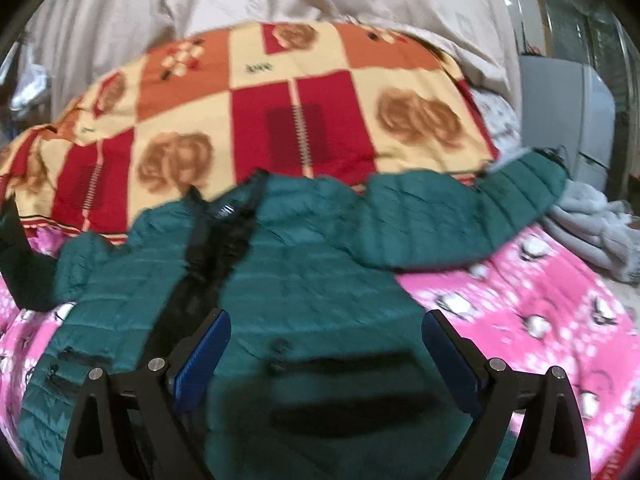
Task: Fold large clothes
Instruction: 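Close the left tool on the sleeve cuff and lift it, then carry the held sleeve across the jacket body toward the other sleeve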
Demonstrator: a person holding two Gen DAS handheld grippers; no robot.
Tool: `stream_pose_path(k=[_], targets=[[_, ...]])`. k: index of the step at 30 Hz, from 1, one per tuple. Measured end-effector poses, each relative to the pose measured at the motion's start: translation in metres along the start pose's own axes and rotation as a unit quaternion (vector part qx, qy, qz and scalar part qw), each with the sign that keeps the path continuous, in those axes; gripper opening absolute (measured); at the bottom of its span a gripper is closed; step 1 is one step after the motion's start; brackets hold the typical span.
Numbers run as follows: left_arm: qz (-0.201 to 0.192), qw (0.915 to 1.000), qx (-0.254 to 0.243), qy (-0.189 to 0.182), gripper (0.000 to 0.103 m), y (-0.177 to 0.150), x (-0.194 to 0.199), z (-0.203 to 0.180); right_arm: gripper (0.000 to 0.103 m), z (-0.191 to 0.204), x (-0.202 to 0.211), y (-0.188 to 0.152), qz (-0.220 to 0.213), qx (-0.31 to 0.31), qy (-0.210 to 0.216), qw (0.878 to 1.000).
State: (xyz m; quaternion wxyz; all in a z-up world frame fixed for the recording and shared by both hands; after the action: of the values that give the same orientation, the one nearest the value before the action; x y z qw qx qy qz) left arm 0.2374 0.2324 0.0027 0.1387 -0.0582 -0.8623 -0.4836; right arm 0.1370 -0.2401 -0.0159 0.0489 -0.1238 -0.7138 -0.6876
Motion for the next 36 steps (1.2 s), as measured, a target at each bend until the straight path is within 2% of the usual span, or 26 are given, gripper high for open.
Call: stream_pose_path(k=[4, 8, 12, 17, 21, 25, 30, 32, 36], targets=[[0.020, 0.9982, -0.013, -0.055, 0.012, -0.023, -0.016, -0.068, 0.095, -0.022, 0.013, 0.005, -0.013, 0.075, -0.024, 0.997], [0.049, 0.9937, -0.019, -0.100, 0.012, -0.056, -0.031, -0.130, 0.095, -0.041, 0.016, -0.005, -0.002, 0.025, 0.006, 1.000], [0.078, 0.9863, -0.027, -0.142, 0.012, -0.087, -0.039, -0.186, 0.095, -0.055, 0.017, -0.006, -0.008, -0.008, -0.006, 1.000], [0.111, 0.9751, -0.025, -0.190, 0.012, -0.119, -0.054, -0.247, 0.095, -0.059, 0.013, -0.011, 0.009, -0.010, -0.019, 1.000], [0.135, 0.9655, -0.033, -0.220, 0.012, -0.147, -0.070, -0.291, 0.095, -0.057, 0.017, -0.008, -0.004, -0.004, -0.018, 1.000], [0.171, 0.9526, -0.017, -0.251, 0.012, -0.182, -0.080, -0.318, 0.095, -0.064, 0.018, -0.008, -0.008, -0.021, -0.023, 0.999], [0.247, 0.9226, -0.047, -0.293, 0.012, -0.245, -0.087, -0.351, 0.095, -0.083, 0.016, -0.013, 0.002, -0.051, -0.049, 0.997], [0.255, 0.9196, -0.054, -0.293, 0.012, -0.261, -0.089, -0.355, 0.095, -0.088, 0.014, -0.015, 0.009, -0.061, -0.055, 0.997], [0.271, 0.9196, -0.041, -0.282, 0.012, -0.280, -0.099, -0.351, 0.095, -0.091, 0.015, -0.014, 0.005, -0.066, -0.058, 0.996]])
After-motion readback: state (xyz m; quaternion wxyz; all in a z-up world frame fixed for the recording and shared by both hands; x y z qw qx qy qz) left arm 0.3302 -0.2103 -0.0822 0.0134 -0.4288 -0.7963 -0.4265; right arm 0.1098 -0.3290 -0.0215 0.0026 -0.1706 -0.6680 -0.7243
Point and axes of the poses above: each gripper's, at about its wrist camera, not at the fingertips, and x roughly against the way its jaws point, z to its left, y to its top, the point moved 8 cm from there along -x, roughly the way its jaws point, and after that the axes turned 15 degrees about -z, right-handed, at the moved point
